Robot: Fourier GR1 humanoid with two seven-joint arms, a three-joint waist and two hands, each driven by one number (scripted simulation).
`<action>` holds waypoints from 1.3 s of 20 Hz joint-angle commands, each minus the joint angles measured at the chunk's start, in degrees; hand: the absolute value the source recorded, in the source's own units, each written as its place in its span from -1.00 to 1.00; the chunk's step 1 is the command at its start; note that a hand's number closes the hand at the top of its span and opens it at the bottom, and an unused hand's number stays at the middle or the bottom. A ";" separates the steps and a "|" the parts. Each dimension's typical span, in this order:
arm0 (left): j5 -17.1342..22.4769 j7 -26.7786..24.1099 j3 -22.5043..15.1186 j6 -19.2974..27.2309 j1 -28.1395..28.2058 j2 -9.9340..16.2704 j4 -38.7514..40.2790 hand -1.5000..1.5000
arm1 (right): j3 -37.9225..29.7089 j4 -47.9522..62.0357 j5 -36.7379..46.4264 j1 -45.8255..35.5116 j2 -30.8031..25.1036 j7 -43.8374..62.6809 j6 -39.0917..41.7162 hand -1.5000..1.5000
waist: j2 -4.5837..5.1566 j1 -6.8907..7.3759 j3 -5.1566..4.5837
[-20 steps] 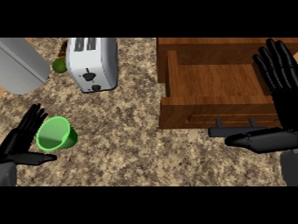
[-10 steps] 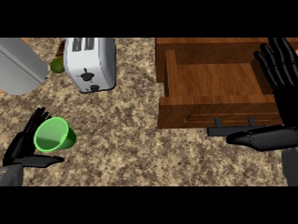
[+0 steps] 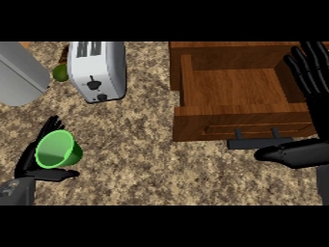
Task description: Pick up the cup, place it into the drawer and close the drawer
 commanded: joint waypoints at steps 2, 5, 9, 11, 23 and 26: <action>-0.06 -5.62 -0.06 -5.16 -2.08 -1.28 0.79 -1.00 | -0.19 -0.43 0.43 0.08 -0.52 0.39 0.11 -1.00 | -0.08 0.26 0.06; -0.08 -5.88 -0.41 -7.33 -1.50 -2.23 1.29 -1.00 | 0.82 -1.61 0.44 -3.24 0.71 4.42 -2.26 -1.00 | -0.10 0.30 -0.02; 0.63 -5.77 -0.81 -15.08 -1.83 -2.19 0.38 1.00 | -1.49 1.30 -0.91 -1.41 -0.99 0.93 0.35 -1.00 | 0.10 0.09 -0.04; 1.01 -6.11 -0.68 -15.53 -2.26 -2.47 -0.21 1.00 | -1.74 1.12 -0.21 -3.19 -1.50 1.77 -0.39 -1.00 | 0.20 0.05 -0.10; 5.52 -13.65 6.01 8.76 -4.99 -8.61 -4.88 1.00 | -3.54 1.59 -2.02 -0.31 -1.90 -1.05 1.52 -1.00 | -0.15 0.50 0.16; 7.46 -18.26 8.89 16.44 -1.14 -12.78 -5.61 1.00 | -3.81 2.52 -2.15 -1.53 -2.43 -0.22 1.56 -1.00 | -0.15 1.17 0.17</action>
